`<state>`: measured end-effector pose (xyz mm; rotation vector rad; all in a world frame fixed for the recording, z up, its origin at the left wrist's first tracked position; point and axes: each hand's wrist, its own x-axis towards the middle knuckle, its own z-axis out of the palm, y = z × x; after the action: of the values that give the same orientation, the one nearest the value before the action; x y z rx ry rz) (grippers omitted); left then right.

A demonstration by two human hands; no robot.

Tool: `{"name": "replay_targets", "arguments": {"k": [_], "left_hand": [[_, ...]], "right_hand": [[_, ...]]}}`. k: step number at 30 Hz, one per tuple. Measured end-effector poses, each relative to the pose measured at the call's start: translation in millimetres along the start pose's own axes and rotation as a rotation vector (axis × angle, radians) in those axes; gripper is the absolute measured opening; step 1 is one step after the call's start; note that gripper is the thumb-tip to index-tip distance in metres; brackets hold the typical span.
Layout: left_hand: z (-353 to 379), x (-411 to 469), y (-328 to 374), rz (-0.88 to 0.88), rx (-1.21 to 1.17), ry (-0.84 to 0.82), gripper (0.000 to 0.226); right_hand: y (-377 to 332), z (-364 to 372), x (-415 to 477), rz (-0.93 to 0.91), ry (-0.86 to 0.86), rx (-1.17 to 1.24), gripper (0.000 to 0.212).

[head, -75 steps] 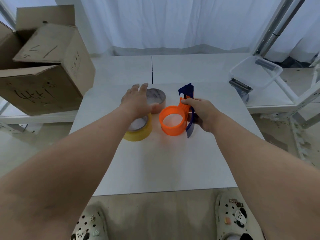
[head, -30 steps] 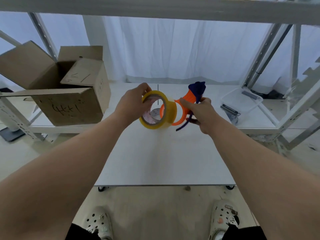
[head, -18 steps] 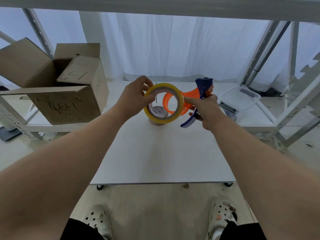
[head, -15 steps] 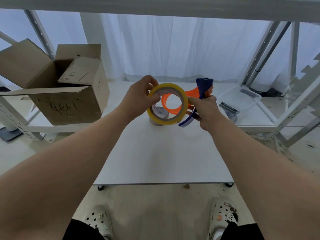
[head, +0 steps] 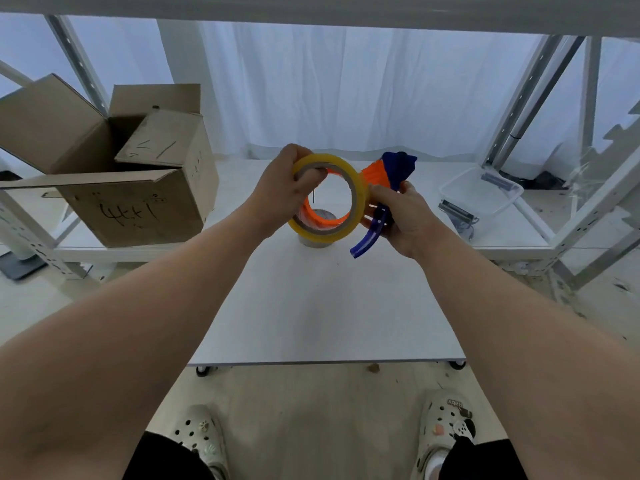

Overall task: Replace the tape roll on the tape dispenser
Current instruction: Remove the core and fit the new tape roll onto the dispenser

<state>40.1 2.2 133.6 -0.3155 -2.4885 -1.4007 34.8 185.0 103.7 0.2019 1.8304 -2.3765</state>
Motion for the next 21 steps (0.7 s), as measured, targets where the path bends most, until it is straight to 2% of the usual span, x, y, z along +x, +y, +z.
{"name": "replay_targets", "arguments": {"k": [2, 5, 11, 14, 18, 21], "left_hand": [[-1.7, 1.8, -3.8, -0.102, -0.067, -0.087, 0.032], [-3.5, 3.9, -8.8, -0.2, -0.104, -0.168, 0.039], [-1.3, 5.1, -12.6, -0.261, -0.062, -0.172, 0.041], [1.9, 2.6, -12.2, -0.286, 0.002, -0.175, 0.031], [-0.1, 1.8, -11.6, -0.32, 0.024, -0.146, 0.032], [-3.9, 0.4, -10.5, -0.359, -0.053, -0.218, 0.041]], "right_hand": [[-0.2, 0.2, 0.2, 0.0, -0.006, -0.006, 0.06], [-0.6, -0.1, -0.1, 0.005, -0.007, -0.082, 0.067], [-0.2, 2.8, -1.6, 0.011, -0.024, -0.133, 0.062], [-0.1, 8.9, -5.0, -0.039, -0.019, -0.156, 0.056], [0.5, 14.6, -6.9, -0.052, -0.043, -0.204, 0.062], [0.3, 12.0, -5.4, -0.093, -0.043, -0.233, 0.067]]}}
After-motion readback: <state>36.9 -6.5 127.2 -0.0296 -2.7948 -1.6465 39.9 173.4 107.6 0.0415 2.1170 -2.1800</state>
